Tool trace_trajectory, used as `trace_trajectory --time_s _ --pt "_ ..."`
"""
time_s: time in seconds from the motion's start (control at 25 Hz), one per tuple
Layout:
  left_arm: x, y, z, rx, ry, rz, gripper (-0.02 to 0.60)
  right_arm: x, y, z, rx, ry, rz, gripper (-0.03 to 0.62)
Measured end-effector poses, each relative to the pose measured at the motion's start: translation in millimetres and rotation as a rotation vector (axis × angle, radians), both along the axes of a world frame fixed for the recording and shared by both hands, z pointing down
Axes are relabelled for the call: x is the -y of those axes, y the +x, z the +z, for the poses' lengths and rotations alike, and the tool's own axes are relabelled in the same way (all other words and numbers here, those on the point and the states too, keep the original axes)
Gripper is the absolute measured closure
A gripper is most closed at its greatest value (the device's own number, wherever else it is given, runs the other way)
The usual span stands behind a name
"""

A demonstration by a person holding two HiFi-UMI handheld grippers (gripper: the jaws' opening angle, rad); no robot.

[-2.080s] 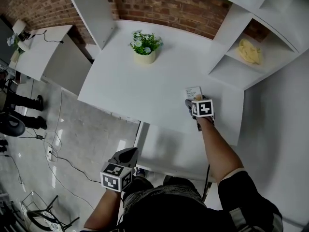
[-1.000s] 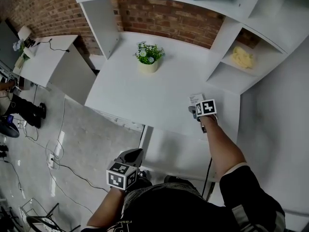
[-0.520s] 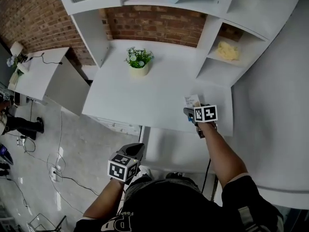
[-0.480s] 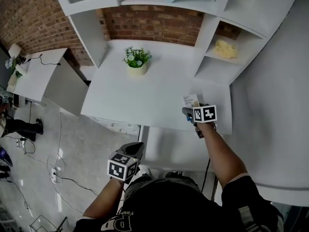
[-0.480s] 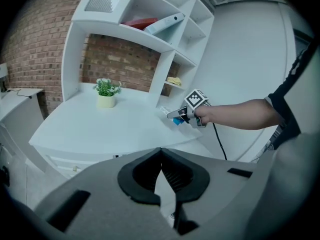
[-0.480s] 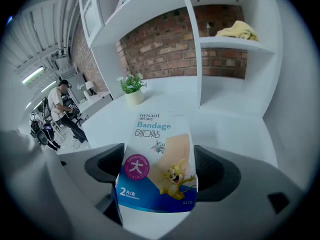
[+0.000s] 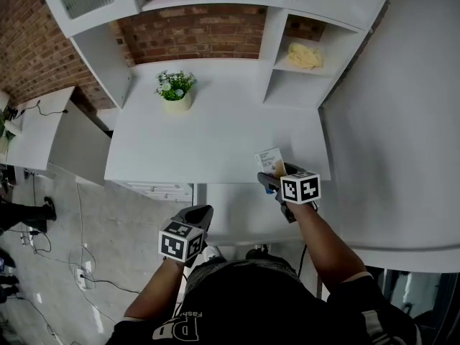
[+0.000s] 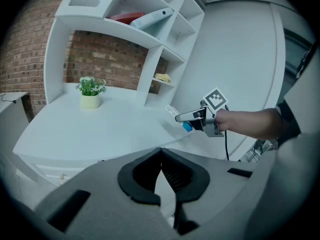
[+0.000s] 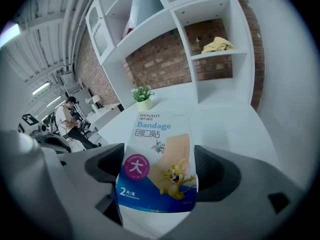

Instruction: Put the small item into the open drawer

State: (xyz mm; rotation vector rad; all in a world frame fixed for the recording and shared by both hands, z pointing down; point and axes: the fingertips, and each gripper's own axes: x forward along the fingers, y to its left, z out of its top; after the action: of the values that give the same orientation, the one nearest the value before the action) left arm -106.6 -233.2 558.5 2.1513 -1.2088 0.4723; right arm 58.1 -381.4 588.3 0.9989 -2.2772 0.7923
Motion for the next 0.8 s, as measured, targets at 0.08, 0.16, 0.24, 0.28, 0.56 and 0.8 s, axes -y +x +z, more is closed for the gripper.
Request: trace_trajectory --time_s 0.08,0.16,0.24,0.28,0.56,0.8 --pt "1 8 2 -0.004 -0.001 0.018 0.566 -13 6 4 0.007 -0.010 0.020 0.174" --pt "0 15 4 -0.006 -0.004 0.040 0.566 -26 13 13 0.009 -0.029 0.040 0.174" --pt "0 22 5 -0.004 -0.005 0.061 0.566 -39 19 21 0.010 -0.047 0.059 0.174" --pt "0 24 6 -0.003 -0.005 0.070 0.566 -45 22 24 0.011 -0.055 0.068 0.174" --pt "-5 44 20 -0.004 -0.035 0.120 0.566 -96 33 66 -0.008 -0.156 0.084 0.174" --pt "-16 58 34 0.001 -0.066 0.159 0.566 -126 39 119 -0.034 -0.277 0.109 0.174"
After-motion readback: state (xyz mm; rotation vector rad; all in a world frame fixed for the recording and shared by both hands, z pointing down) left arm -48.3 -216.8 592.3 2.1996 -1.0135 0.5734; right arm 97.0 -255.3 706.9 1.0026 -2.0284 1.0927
